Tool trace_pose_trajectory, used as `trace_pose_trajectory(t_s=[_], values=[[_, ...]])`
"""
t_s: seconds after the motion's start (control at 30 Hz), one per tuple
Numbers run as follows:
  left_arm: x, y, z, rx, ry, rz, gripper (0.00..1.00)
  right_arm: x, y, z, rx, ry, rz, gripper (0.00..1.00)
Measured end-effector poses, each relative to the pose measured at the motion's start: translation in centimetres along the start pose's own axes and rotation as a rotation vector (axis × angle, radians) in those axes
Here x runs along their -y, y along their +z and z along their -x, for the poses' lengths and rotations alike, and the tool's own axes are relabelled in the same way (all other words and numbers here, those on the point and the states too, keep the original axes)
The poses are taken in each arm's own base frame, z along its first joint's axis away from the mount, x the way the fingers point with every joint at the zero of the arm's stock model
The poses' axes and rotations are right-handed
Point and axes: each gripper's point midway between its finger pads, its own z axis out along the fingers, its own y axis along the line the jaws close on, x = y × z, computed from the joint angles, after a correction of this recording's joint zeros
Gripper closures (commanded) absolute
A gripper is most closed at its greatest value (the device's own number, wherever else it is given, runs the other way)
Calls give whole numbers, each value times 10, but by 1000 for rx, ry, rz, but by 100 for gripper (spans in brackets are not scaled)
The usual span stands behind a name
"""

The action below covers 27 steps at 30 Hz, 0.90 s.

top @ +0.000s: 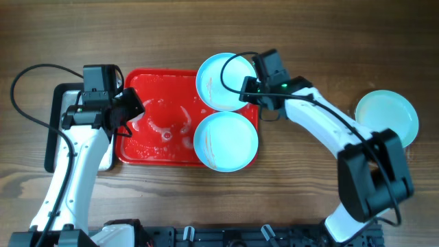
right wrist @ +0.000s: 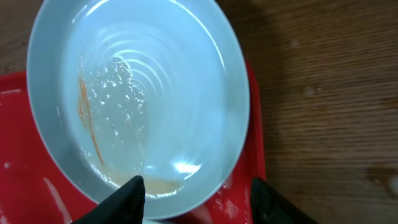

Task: Clean dirty plates on tray and stack at the side
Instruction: 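Release the plate at the right side and move right gripper to tray's top plate, then grip the top plate rim with the right gripper and drag it left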

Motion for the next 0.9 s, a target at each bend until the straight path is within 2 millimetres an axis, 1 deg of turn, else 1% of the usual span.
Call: trace_pose_trajectory(t_s=[0.17, 0.27, 0.4, 0.5, 0.53, 0.6, 0.63, 0.73, 0.83, 0.9], values=[[-1, 0, 1, 4, 0, 8, 96, 2, 15, -9, -21, 16, -24, 59], [-2, 0, 1, 7, 0, 13, 96, 5, 26, -17, -38, 16, -50, 64], [-2, 0, 1, 8, 0, 13, 96, 8, 34, -16, -23, 22, -67, 75], [-2, 0, 1, 7, 0, 14, 96, 10, 40, -15, -14, 32, -74, 89], [-2, 0, 1, 7, 0, 13, 96, 10, 43, -15, -11, 30, -76, 96], [-2, 0, 1, 8, 0, 14, 96, 9, 46, -12, 2, 36, -71, 95], [-2, 0, 1, 7, 0, 14, 96, 4, 45, -7, 17, 32, -57, 95], [-2, 0, 1, 7, 0, 14, 96, -4, 45, -8, 24, 2, -41, 95], [-2, 0, 1, 8, 0, 14, 96, -22, 45, -19, 15, -83, -20, 96], [-2, 0, 1, 8, 0, 14, 96, -39, 42, -24, 6, -140, -5, 95]])
